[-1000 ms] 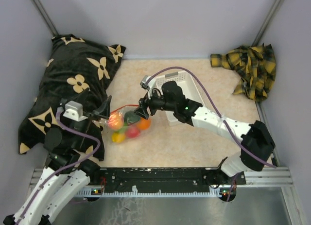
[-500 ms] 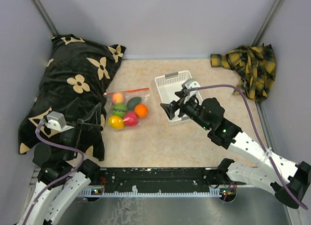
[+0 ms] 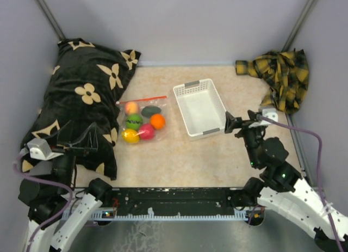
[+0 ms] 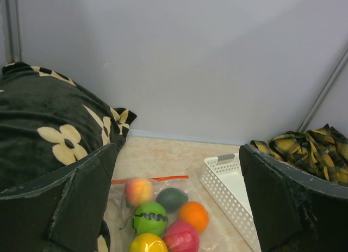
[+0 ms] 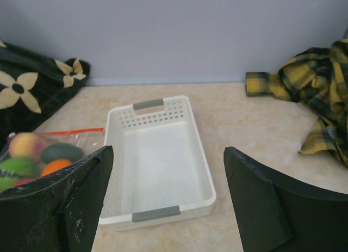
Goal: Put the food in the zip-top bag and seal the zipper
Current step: Reset both arms
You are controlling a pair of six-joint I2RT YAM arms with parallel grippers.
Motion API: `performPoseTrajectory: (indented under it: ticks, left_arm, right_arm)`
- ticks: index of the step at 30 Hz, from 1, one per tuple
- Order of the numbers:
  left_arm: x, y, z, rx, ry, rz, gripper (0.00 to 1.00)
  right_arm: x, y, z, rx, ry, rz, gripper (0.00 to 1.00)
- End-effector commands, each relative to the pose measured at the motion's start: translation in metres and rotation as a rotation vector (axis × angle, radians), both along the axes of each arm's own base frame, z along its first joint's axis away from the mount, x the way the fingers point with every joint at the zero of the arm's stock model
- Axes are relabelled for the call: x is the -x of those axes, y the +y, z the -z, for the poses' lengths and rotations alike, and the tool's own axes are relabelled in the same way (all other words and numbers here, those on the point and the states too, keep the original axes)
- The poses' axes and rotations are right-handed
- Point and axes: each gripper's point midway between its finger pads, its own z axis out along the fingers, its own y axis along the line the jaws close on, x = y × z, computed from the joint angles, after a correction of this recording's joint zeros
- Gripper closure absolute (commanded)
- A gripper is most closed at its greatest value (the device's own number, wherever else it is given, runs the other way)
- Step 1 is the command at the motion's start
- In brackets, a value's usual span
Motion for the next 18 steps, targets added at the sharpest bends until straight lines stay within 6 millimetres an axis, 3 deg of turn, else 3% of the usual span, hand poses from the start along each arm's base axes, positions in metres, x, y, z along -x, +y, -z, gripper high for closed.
performPoseTrajectory:
  ticks: [1,8,18]
  left_arm:
    - [0.008,0.015,0.006,-0.016,0.012,-0.053,0.01]
    - [0.002,0.016,0.014,0.017,0.02,-0.07,0.0]
    - [-0.011,0.007,0.026,-0.013,0.061,-0.069,0.0]
  right_arm:
    - [0.013,-0.047,0.004,-0.068,-0.017,0.166,0.17]
    - [0.025,-0.064,0.001,-0.132,-0.056,0.193,0.17]
    - [0.02,-0.061,0.001,-0.119,-0.043,0.201,0.17]
